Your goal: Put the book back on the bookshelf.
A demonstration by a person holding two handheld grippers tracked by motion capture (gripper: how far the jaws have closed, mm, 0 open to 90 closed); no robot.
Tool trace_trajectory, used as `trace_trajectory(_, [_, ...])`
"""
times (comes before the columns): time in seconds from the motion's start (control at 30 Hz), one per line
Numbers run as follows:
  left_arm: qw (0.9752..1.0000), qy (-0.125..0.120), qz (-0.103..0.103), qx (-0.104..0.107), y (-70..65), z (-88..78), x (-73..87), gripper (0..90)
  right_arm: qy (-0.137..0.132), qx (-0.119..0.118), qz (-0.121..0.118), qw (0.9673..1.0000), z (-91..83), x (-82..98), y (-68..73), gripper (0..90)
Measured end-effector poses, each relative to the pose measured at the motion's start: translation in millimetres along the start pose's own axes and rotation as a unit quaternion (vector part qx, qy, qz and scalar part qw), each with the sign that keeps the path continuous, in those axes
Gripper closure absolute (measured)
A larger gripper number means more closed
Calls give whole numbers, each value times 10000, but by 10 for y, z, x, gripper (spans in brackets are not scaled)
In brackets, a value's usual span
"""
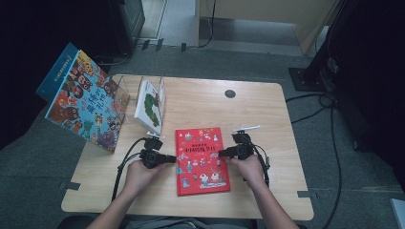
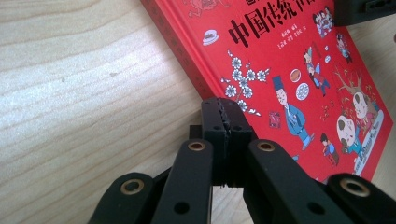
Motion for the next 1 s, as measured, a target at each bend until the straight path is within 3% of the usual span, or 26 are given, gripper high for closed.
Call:
trace_trajectory(0.27, [10000, -38, -24, 32, 1, 27, -23, 900, 125, 12, 128, 9998, -56, 1, -11, 696])
trace_trajectory(0.33, [10000, -38, -34, 38, 2, 28, -25, 900, 79, -93, 158, 9998, -84, -17, 9, 697])
trace_trajectory(0.57, [10000, -44, -42, 42, 3, 30, -27, 900, 20, -187, 63, 9998, -215, -108, 106, 704])
trace_trajectory(0.83, [9999, -72, -97, 79, -2, 42, -32, 900, -106, -543, -79, 9984, -384, -333, 416, 717])
trace_trajectory(1.0, [9998, -84, -128, 94, 0, 47, -34, 900, 27, -686, -283, 9972, -434, -450, 661, 739])
Point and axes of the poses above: each handheld gripper's, and its own axes: z roughly forward along the jaws, x roughly out of its underside, y roughly to its left, the point moved 9 cm from there along z, roughly forward along the jaws, and after that the axes turned 11 degrees about -y, right-handed, at the moved point
